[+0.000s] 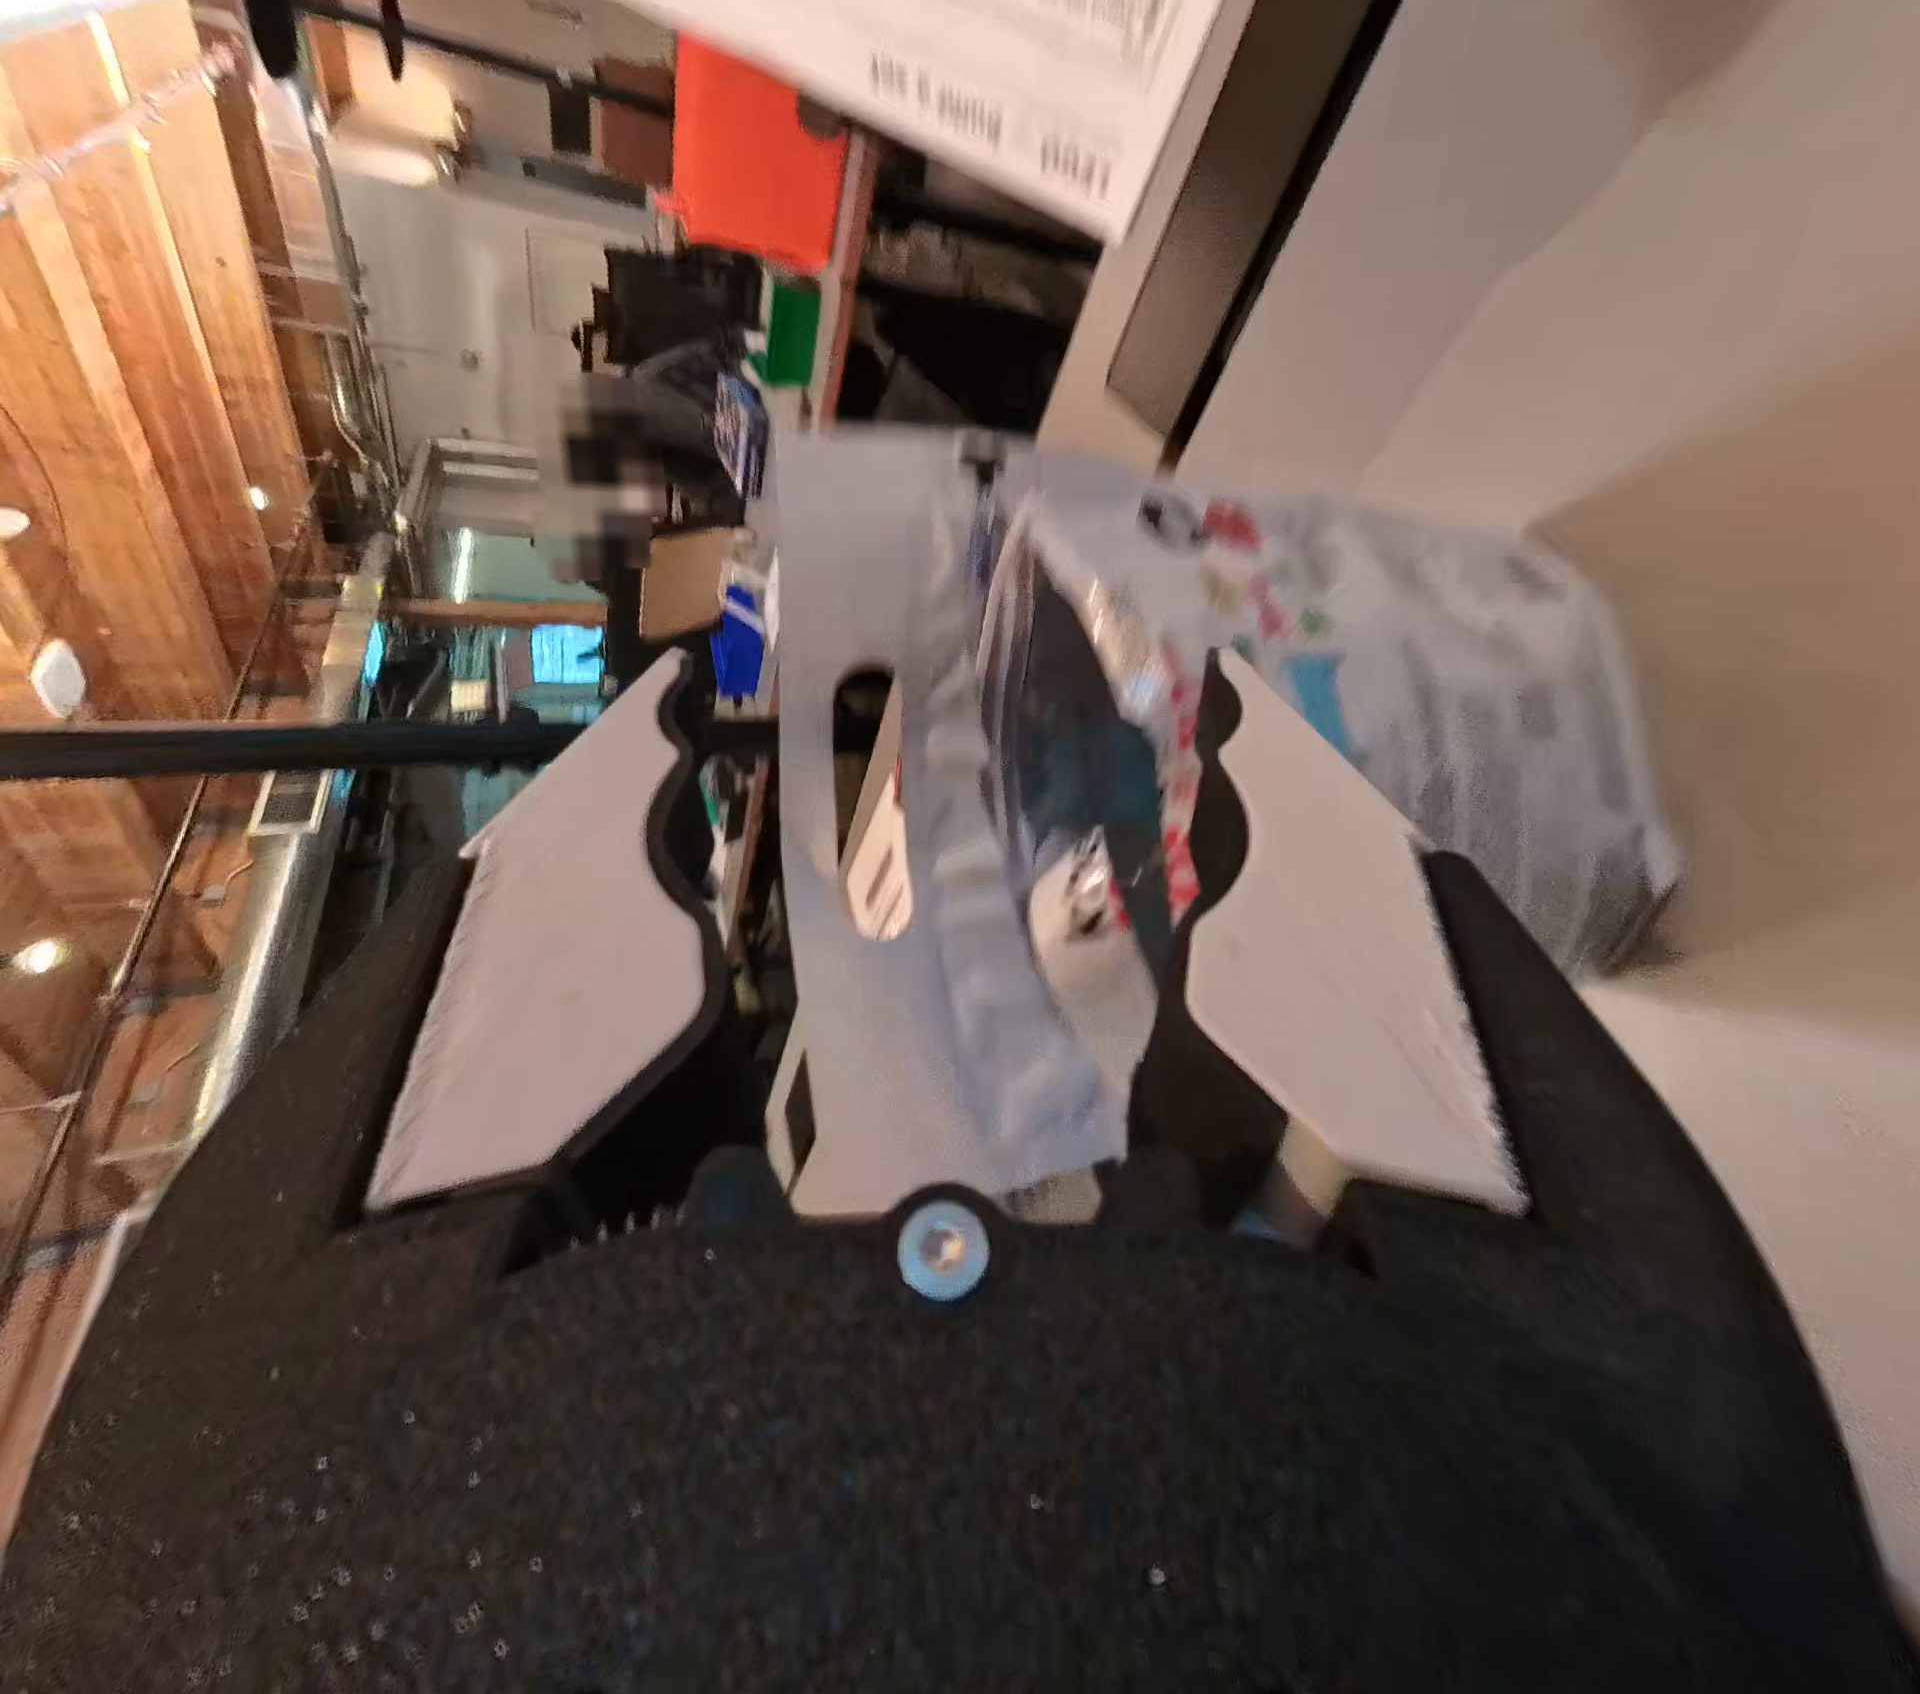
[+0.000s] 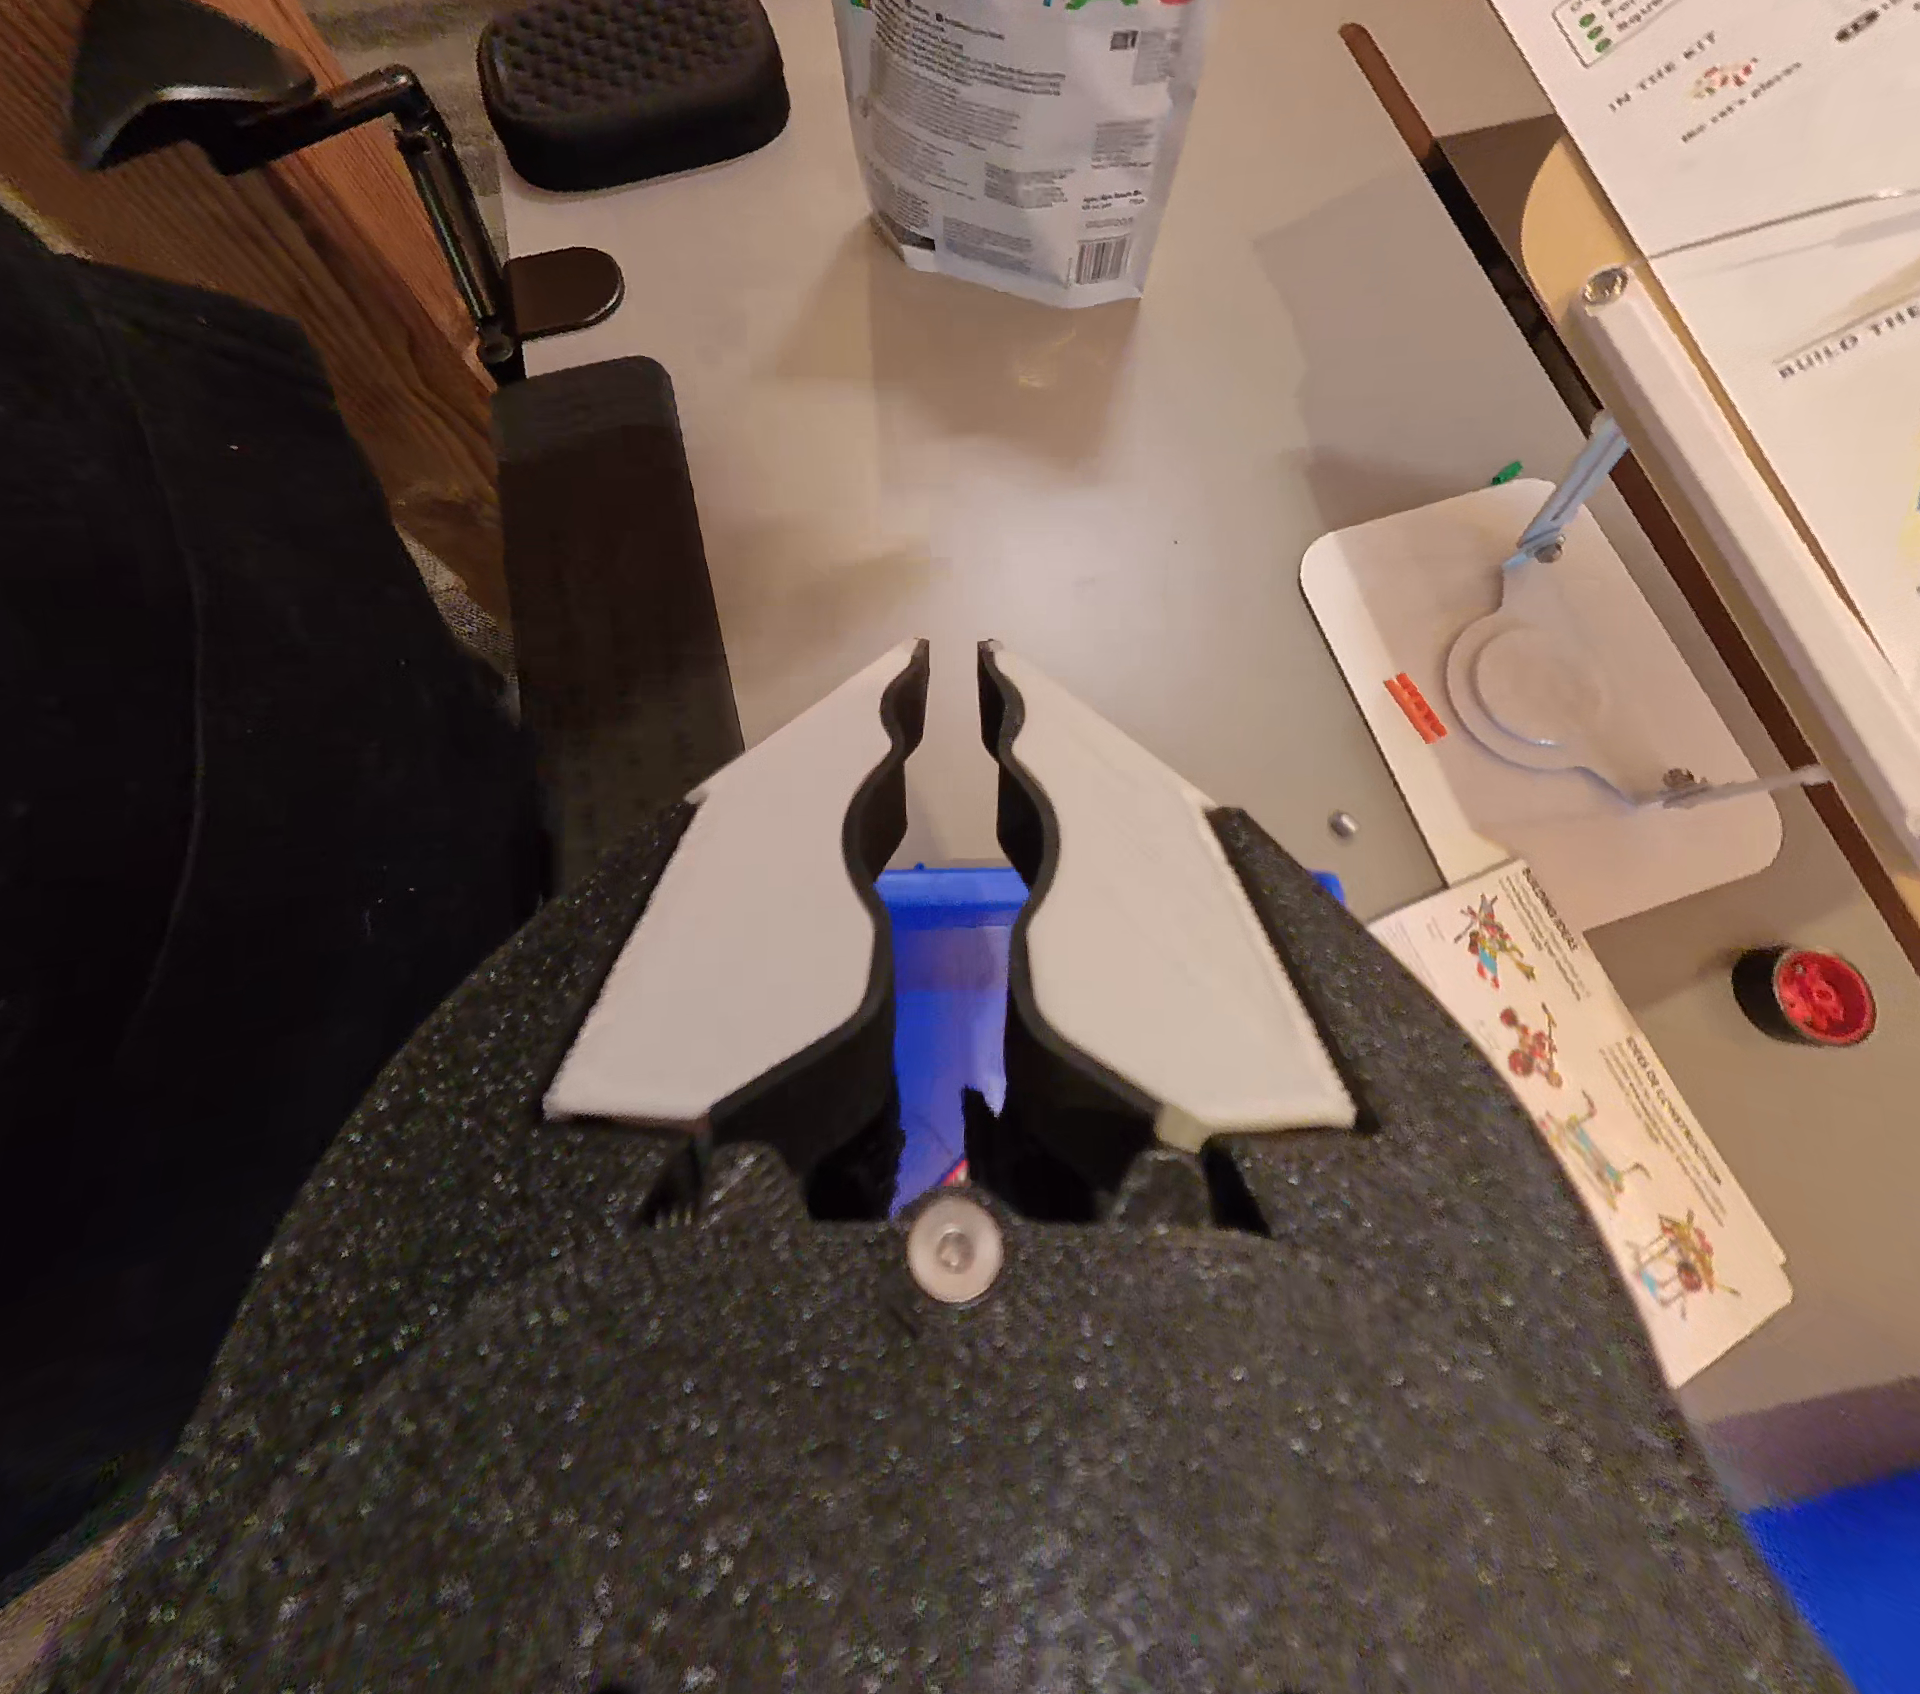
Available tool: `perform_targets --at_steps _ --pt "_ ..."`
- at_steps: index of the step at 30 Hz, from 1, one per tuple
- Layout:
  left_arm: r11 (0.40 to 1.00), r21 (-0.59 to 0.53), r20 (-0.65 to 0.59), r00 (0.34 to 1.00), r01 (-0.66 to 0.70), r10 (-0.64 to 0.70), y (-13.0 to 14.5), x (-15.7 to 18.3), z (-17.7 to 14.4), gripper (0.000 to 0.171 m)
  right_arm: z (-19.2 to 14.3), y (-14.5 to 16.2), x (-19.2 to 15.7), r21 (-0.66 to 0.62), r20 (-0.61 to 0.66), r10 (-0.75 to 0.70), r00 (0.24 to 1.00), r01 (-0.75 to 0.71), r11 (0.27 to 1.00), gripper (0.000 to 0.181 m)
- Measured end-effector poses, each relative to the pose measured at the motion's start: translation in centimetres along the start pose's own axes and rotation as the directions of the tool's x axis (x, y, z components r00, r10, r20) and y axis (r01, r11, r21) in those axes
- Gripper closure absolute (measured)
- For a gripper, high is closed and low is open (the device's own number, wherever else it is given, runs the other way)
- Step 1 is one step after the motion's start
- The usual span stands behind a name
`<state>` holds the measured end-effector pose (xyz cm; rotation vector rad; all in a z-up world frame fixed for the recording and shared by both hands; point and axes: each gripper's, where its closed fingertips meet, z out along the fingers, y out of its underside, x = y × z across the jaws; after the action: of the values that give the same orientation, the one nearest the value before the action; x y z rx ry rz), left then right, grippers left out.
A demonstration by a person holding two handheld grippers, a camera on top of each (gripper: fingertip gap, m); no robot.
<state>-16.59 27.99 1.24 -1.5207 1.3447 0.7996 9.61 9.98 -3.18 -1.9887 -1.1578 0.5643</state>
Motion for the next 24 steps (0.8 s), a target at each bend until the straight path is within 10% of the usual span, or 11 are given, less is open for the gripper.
perform_targets --at_steps 4,10,16,24 --pt "0.957 0.205 -0.234 0.959 0.207 -0.158 -10.0 4.9 -1.3 0.093 -1.0 1.4 0.1 0.000 -0.016 0.048 0.999 -0.048 0.999 0.174" --pt "0.858 0.280 -0.664 0.732 0.431 -0.150 -22.3 20.0 2.8 0.116 -2.3 3.5 -0.7 -0.006 -0.029 0.111 0.993 -0.111 0.994 0.174" --pt "0.876 0.194 -0.781 0.610 0.441 -0.134 -26.5 28.9 9.2 0.126 -3.9 5.7 -2.2 -0.014 -0.045 0.172 0.984 -0.173 0.985 0.174" --pt "0.897 0.124 -0.817 0.557 0.425 -0.151 -27.4 32.1 12.3 0.137 -5.5 8.2 -2.9 0.000 -0.066 0.251 0.966 -0.251 0.968 0.175"
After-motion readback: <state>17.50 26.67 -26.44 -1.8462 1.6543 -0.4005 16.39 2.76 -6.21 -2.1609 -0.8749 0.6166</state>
